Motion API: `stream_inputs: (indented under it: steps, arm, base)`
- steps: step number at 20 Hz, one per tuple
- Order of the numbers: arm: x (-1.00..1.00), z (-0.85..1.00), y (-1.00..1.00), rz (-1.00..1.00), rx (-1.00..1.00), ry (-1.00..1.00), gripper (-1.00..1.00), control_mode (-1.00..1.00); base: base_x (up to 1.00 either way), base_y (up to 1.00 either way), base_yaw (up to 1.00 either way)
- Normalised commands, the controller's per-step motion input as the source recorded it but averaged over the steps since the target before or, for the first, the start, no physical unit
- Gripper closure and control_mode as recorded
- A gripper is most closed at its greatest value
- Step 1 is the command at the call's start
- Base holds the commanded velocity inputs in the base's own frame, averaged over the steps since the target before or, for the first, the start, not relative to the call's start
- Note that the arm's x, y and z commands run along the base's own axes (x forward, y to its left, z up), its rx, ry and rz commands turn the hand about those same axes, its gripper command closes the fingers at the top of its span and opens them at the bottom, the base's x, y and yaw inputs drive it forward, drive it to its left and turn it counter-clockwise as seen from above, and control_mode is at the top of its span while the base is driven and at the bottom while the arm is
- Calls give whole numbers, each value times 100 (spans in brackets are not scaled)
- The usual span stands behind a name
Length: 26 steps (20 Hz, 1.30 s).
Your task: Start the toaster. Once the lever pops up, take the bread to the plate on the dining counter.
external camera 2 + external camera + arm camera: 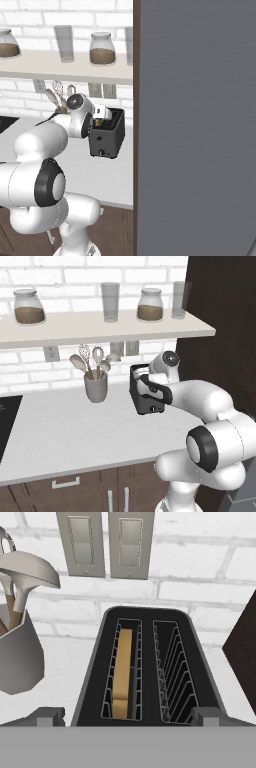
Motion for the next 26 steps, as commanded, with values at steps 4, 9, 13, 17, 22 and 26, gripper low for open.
stream_inputs:
  steps: [4,9,13,17,22,26]
  arm:
    - [0,0,0,0,0,0,-100,-100]
    - [0,0,0,0,0,0,-100,-100]
    - [0,0,0,0,0,0,-100,-100]
    - [0,0,0,0,0,0,-100,-100]
    - [0,0,0,0,0,0,-100,-100]
    - [0,0,0,0,0,0,-100,-100]
  base:
    - [0,0,0]
    - [0,0,0]
    - [0,0,0]
    - [0,0,0]
    - [0,0,0]
    - [0,0,0]
